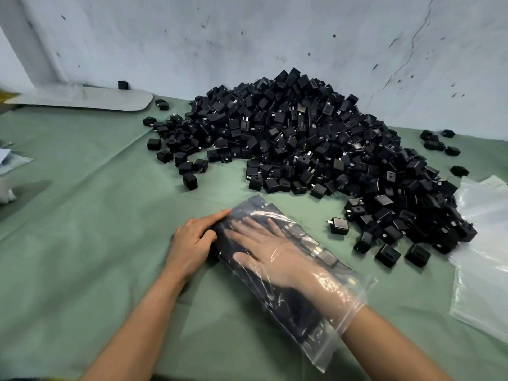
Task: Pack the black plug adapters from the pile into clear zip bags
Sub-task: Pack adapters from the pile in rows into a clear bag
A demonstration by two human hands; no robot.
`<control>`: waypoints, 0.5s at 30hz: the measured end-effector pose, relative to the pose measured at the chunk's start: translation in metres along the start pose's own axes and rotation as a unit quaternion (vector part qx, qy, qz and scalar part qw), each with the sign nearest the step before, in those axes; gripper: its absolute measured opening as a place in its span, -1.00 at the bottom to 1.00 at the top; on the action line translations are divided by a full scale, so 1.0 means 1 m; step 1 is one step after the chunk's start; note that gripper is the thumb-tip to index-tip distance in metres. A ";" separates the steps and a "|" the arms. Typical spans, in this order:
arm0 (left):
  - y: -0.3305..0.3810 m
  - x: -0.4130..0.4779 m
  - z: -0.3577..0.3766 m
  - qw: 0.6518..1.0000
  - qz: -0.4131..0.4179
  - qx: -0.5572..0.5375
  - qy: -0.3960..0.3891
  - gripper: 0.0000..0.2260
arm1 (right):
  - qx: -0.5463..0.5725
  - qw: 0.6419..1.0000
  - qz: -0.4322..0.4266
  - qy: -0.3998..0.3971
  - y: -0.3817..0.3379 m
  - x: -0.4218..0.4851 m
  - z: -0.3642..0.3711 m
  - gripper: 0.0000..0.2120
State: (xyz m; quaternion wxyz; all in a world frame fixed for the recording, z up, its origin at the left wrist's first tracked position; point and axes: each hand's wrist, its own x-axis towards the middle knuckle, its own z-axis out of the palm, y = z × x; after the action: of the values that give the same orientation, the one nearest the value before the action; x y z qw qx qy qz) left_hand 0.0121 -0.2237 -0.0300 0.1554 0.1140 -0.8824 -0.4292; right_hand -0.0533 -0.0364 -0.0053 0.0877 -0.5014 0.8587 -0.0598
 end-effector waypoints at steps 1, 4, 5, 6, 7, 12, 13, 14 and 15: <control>0.001 -0.001 0.001 1.000 0.015 0.011 -0.008 -0.48 | 0.001 1.000 0.003 -0.003 0.000 0.000 0.000 -0.47; 0.000 -0.001 0.001 0.999 0.042 0.024 -0.016 -0.56 | 0.006 1.000 0.010 0.003 0.001 -0.005 -0.003 -0.48; -0.002 -0.001 0.001 0.998 0.045 0.028 -0.015 -0.57 | 0.007 1.000 0.009 0.007 0.003 -0.010 -0.004 -0.47; -0.003 0.000 0.001 0.998 0.046 0.031 -0.013 -0.58 | 0.004 1.000 0.007 0.009 0.004 -0.015 -0.003 -0.47; -0.005 0.000 0.002 0.998 0.047 0.032 -0.010 -0.58 | 0.000 1.000 0.004 0.009 0.006 -0.022 -0.002 -0.47; -0.012 0.001 0.006 0.998 0.057 0.002 0.001 -0.57 | -0.021 1.000 0.007 -0.004 0.006 -0.041 0.011 -0.48; -0.012 0.002 0.007 0.998 0.059 -0.009 0.001 -0.59 | -0.026 1.000 0.008 -0.002 0.006 -0.041 0.012 -0.48; -0.013 0.002 0.008 0.998 0.062 -0.017 0.002 -0.60 | -0.030 1.000 0.008 0.000 0.007 -0.039 0.012 -0.49; -0.013 0.002 0.008 0.998 0.065 -0.018 0.002 -0.60 | -0.029 1.000 0.009 0.001 0.007 -0.038 0.012 -0.49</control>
State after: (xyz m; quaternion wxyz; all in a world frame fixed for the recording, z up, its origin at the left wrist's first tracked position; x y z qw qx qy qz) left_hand 0.0078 -0.2270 -0.0447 0.1868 0.0541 -0.8797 -0.4339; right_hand -0.0382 -0.0002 -0.0149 0.0732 -0.4958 0.8646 -0.0346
